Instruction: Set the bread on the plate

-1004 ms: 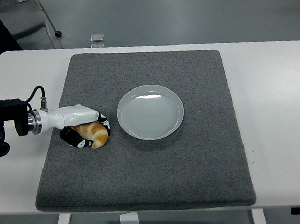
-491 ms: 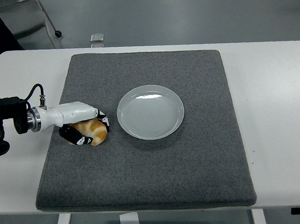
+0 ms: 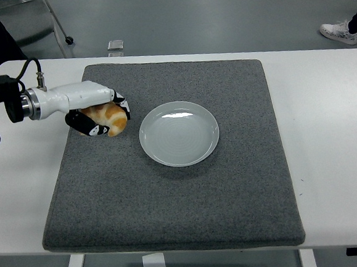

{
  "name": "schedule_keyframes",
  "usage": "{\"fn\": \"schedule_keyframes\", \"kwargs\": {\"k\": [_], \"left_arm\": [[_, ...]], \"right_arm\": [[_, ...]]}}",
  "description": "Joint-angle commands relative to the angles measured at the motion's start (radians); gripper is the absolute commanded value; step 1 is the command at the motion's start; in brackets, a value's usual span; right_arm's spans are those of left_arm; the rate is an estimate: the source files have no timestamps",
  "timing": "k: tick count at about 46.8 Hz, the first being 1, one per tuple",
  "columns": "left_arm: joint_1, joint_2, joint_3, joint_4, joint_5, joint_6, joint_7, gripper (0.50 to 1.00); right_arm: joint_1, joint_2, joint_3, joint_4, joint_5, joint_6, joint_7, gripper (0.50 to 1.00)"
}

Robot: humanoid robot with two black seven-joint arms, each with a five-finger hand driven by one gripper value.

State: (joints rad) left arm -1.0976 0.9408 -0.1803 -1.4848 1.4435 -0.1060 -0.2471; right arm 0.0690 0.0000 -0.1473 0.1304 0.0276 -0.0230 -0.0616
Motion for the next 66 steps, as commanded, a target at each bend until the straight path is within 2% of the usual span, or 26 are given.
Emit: {"fn": "schedule_keyframes", "kwargs": {"k": [1,12,25,33,40,50,57,66], "left_arm": [[-0.048,0.007,-0.027,-0.003,-0.002,-0.024,0.000,0.500],[-0.185,0.012,-0.074,-0.005,-0.060,-0.096,0.000,0.500],[-0.297,0.004,-0.076,-0.005,-0.098,-0.110,0.002,0.500],[-0.294,-0.020,-0.076,-0.005,-0.097,-0.086,0.000,0.500],[-0.288,-0.071,-0.074,-0.005,-0.097,-0.032,0.000,0.500],[-0.272,-0.149,-0.062,0.014,-0.078,-0.026,0.005,0.500],[-0.240,-0.229,-0.059,0.049,-0.069,-0.024,0.008,0.500],[-0.176,-0.321,-0.059,0.123,0.032,-0.009,0.009,0.500]], "right_arm": [[0.000,0.000,0.000,0.000,0.000,0.000,-0.001,0.932],[0.000,0.000,0.000,0.000,0.000,0.000,0.000,0.930],[0.000,0.000,0.000,0.000,0.000,0.000,0.000,0.930],[0.000,0.000,0.000,0.000,0.000,0.000,0.000,0.932],[0.000,0.000,0.000,0.000,0.000,0.000,0.000,0.930],[0.000,0.000,0.000,0.000,0.000,0.000,0.000,0.930],[0.000,0.000,0.000,0.000,0.000,0.000,0.000,0.930],[0.000,0.000,0.000,0.000,0.000,0.000,0.000,0.930]]}}
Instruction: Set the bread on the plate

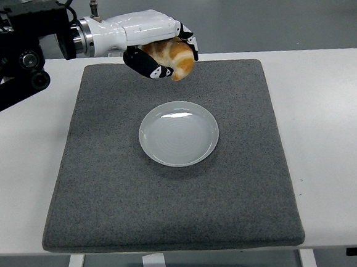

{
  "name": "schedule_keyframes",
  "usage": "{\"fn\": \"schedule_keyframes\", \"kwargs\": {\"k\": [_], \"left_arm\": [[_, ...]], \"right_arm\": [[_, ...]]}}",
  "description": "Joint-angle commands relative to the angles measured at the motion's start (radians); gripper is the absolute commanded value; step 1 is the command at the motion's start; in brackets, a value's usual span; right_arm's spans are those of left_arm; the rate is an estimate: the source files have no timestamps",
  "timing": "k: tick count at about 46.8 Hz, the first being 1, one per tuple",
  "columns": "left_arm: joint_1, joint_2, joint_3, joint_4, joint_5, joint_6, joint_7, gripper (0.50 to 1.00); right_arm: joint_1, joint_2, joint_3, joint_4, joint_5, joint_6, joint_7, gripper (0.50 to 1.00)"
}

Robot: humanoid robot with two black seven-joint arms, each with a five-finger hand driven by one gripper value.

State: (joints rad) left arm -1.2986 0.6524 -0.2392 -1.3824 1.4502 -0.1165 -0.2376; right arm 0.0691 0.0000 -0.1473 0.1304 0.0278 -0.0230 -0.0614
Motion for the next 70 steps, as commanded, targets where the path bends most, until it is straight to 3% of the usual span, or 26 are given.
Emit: {"fn": "schedule_keyframes", "kwargs": {"k": [1,25,43,70], "left_arm": [[0.033,-0.045,0.000,0.025,0.030,0.003,0.000,0.500],[0.214,-0.217,0.000,0.172,0.214,0.023,0.003,0.500],[0.305,-0.231,-0.002,0.187,0.275,0.023,0.001,0.500],[0.315,-0.229,0.000,0.230,0.298,0.040,0.001,0.500]], "right_arm": [[0.000,0.000,0.000,0.000,0.000,0.000,0.000,0.932],[0.000,0.000,0.000,0.000,0.000,0.000,0.000,0.930],[0.000,0.000,0.000,0.000,0.000,0.000,0.000,0.930],[0.000,0.000,0.000,0.000,0.000,0.000,0.000,0.932]]}}
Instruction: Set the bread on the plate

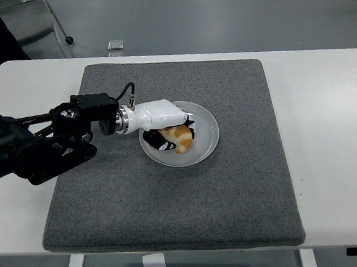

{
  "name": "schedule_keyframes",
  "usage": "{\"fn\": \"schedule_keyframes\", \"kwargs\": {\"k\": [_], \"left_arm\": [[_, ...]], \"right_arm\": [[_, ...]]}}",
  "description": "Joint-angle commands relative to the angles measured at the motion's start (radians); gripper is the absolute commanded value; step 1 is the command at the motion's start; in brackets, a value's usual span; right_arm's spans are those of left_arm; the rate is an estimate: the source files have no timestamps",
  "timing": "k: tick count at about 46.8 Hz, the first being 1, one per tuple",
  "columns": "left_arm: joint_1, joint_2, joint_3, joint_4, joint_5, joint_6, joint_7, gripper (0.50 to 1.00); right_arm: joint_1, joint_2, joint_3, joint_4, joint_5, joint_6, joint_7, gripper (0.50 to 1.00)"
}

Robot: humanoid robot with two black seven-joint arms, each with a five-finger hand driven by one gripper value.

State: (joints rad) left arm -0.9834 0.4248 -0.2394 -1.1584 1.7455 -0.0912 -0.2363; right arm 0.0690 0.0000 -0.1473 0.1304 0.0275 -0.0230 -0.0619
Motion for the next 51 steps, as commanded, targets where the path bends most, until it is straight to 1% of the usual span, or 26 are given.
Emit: {"fn": "schedule_keyframes", "kwargs": {"k": [1,11,31,32,34,35,36,37,40,43,44,46,51], "left_arm": [[0.000,-0.003,0.000,0.009,0.003,0.019,0.000,0.500],[0.003,-0.004,0.000,0.019,0.005,0.047,0.000,0.500],[0.006,-0.011,0.000,0.034,0.003,0.062,0.000,0.500],[0.006,-0.011,0.000,0.034,0.003,0.062,0.000,0.508],[0.006,-0.011,0.000,0.034,0.000,0.062,0.000,0.559],[0.006,-0.011,0.000,0.034,-0.001,0.062,0.000,0.610],[0.006,-0.011,-0.001,0.034,-0.003,0.062,0.000,0.712],[0.006,-0.011,-0.001,0.034,-0.006,0.062,0.000,0.775],[0.006,-0.011,-0.001,0.034,-0.009,0.062,-0.001,0.833],[0.006,-0.011,-0.001,0.034,-0.012,0.062,0.000,0.942],[0.006,-0.011,-0.003,0.034,-0.012,0.062,-0.001,0.964],[0.011,-0.012,-0.003,0.034,-0.014,0.062,-0.001,0.988],[0.019,-0.018,-0.003,0.034,-0.015,0.062,-0.001,0.992]], "right_arm": [[0.000,0.000,0.000,0.000,0.000,0.000,0.001,0.932],[0.000,0.000,0.000,0.000,0.000,0.000,0.001,0.930],[0.000,0.000,0.000,0.000,0.000,0.000,0.001,0.930],[0.000,0.000,0.000,0.000,0.000,0.000,0.001,0.930],[0.000,0.000,0.000,0.000,0.000,0.000,-0.001,0.930],[0.000,0.000,0.000,0.000,0.000,0.000,0.001,0.930],[0.000,0.000,0.000,0.000,0.000,0.000,0.001,0.932],[0.000,0.000,0.000,0.000,0.000,0.000,-0.001,0.930],[0.000,0.000,0.000,0.000,0.000,0.000,0.001,0.932],[0.000,0.000,0.000,0.000,0.000,0.000,0.001,0.930],[0.000,0.000,0.000,0.000,0.000,0.000,0.001,0.932],[0.000,0.000,0.000,0.000,0.000,0.000,0.001,0.930],[0.000,0.000,0.000,0.000,0.000,0.000,0.001,0.930]]}}
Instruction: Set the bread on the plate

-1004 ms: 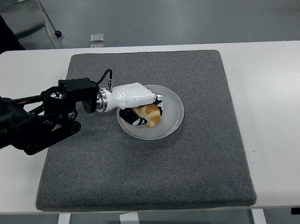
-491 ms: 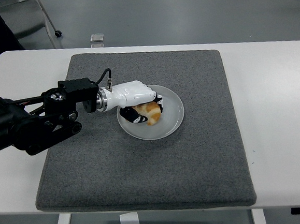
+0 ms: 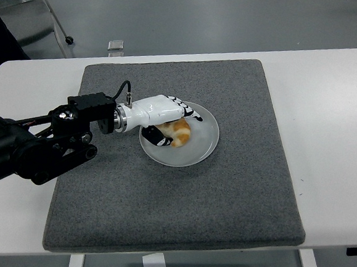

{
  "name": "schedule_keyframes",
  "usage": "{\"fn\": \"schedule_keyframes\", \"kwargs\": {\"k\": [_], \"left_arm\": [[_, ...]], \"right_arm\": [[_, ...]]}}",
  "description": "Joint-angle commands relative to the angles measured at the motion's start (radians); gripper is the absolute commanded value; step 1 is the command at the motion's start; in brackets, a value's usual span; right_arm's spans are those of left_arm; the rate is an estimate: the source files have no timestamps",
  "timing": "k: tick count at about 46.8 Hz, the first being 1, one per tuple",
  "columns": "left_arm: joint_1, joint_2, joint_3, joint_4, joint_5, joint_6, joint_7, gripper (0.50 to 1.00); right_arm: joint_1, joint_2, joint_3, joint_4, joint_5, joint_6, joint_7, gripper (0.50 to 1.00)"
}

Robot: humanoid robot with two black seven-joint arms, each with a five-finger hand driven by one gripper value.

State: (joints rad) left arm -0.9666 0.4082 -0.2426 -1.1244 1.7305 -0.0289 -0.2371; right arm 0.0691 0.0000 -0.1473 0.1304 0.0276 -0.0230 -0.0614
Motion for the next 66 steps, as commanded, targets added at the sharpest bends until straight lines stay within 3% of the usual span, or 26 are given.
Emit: {"fn": "schedule_keyframes", "kwargs": {"k": [1,22,41,51,66], "left_arm": [[0.003,-0.002,0.000,0.000,-0.002,0.000,-0.001,0.992],[-0.034,0.024,-0.037,-0.074,-0.170,-0.002,-0.001,0.992],[-0.084,0.089,-0.138,-0.129,-0.552,-0.017,-0.001,0.992],[-0.081,0.123,-0.193,-0.104,-0.752,-0.017,-0.001,0.992],[-0.077,0.124,-0.216,0.040,-1.124,-0.002,-0.001,0.994]], "right_arm": [[0.000,0.000,0.000,0.000,0.000,0.000,0.000,0.930],[0.000,0.000,0.000,0.000,0.000,0.000,0.000,0.930],[0.000,0.000,0.000,0.000,0.002,0.000,0.000,0.930],[0.000,0.000,0.000,0.000,0.000,0.000,0.000,0.930],[0.000,0.000,0.000,0.000,0.002,0.000,-0.001,0.930]]}}
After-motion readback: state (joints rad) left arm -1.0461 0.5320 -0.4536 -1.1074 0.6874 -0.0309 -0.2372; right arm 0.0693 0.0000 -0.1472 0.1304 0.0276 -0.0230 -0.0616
